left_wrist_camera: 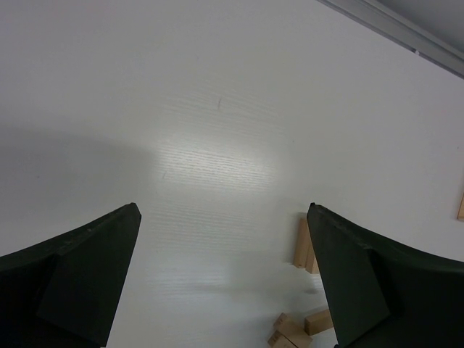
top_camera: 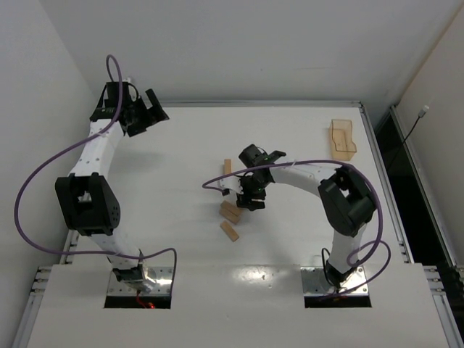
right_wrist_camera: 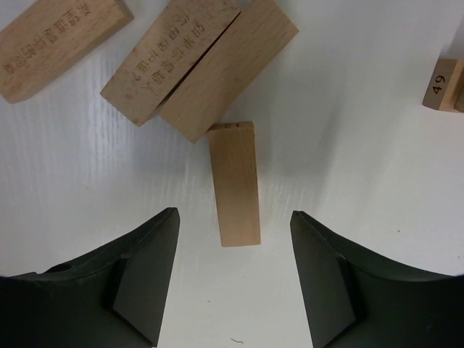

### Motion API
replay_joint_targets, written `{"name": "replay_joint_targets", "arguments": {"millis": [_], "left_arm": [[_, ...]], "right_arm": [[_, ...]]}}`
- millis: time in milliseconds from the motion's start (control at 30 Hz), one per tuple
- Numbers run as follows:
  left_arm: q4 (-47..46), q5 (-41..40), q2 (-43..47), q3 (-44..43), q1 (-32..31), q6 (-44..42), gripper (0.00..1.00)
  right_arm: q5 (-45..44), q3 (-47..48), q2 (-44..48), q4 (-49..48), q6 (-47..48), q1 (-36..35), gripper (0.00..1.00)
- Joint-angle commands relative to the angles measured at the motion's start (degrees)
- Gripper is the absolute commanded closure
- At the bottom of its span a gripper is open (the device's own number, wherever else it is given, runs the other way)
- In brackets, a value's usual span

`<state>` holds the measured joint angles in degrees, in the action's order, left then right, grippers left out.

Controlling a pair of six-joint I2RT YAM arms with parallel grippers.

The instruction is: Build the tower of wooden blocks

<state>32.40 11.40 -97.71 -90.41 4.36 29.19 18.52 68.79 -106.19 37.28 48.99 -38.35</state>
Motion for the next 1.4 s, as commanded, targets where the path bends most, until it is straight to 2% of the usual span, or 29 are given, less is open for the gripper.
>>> {"name": "replay_joint_targets", "arguments": {"millis": [0, 333, 633, 733, 767, 833, 933, 1033, 1133, 1233, 1267, 1300, 1367], "left_arm": [[-2.17, 1.61, -0.2, 0.15, 1.7, 0.6, 0.01], [-2.17, 3.37, -1.78, -0.38, 2.76, 1.13, 0.01], [-2.17, 4.6, -2.83, -0.91, 4.43, 1.66, 0.01], [-2.17, 5.12, -2.84, -0.91, 4.96, 2.19, 0.01], [-2.17, 5.12, -2.84, -0.91, 4.96, 2.19, 0.01], [-2.17, 5.13, -3.36, -1.43, 5.48, 2.71, 0.01], [-2.17, 5.13, -1.79, 0.93, 5.48, 2.71, 0.01], [-2.7, 2.15, -0.2, 3.83, 4.87, 3.94, 0.01], [-3.22, -3.98, 2.78, 6.37, 2.68, 5.34, 0.01], [-3.22, -9.02, 4.45, 8.84, 1.36, 6.14, 0.01], [-3.22, -10.07, 4.98, 9.46, 0.66, 6.75, 0.01], [-3.75, -12.17, 6.03, 9.46, 0.65, 7.54, 0.01], [-3.75, -13.33, 6.74, 10.25, -0.49, 7.55, 0.01]], "right_arm": [[-0.42, 1.16, -1.29, -2.3, -0.56, 0.29, 0.41], [-2.7, 6.0, -6.57, -0.1, -0.56, -1.37, 0.42], [-5.95, 8.02, -9.91, 1.75, -0.56, -4.27, 0.55], [-6.48, 8.02, -10.52, 2.27, -0.56, -4.98, 0.71], [-6.48, 7.5, -10.53, 2.88, -0.56, -4.98, 0.84], [-6.48, 7.49, -10.53, 3.76, -0.56, -5.51, 0.97], [-6.48, 5.3, -5.45, 4.56, -2.93, -5.51, 1.0], [-5.78, 4.77, 0.35, 5.26, -11.61, -6.03, 1.0], [-4.64, 10.98, 4.06, 7.89, -31.94, -6.04, 1.0], [-10.67, 21.17, 0.74, 12.88, -44.3, -5.42, 1.0], [-13.31, 24.34, -1.28, 14.56, -52.43, -4.81, 1.0], [-15.25, 31.16, -5.82, 16.49, -55.47, -4.81, 1.0], [-19.03, 36.3, -9.55, 18.62, -60.92, -3.32, 1.0]]}}
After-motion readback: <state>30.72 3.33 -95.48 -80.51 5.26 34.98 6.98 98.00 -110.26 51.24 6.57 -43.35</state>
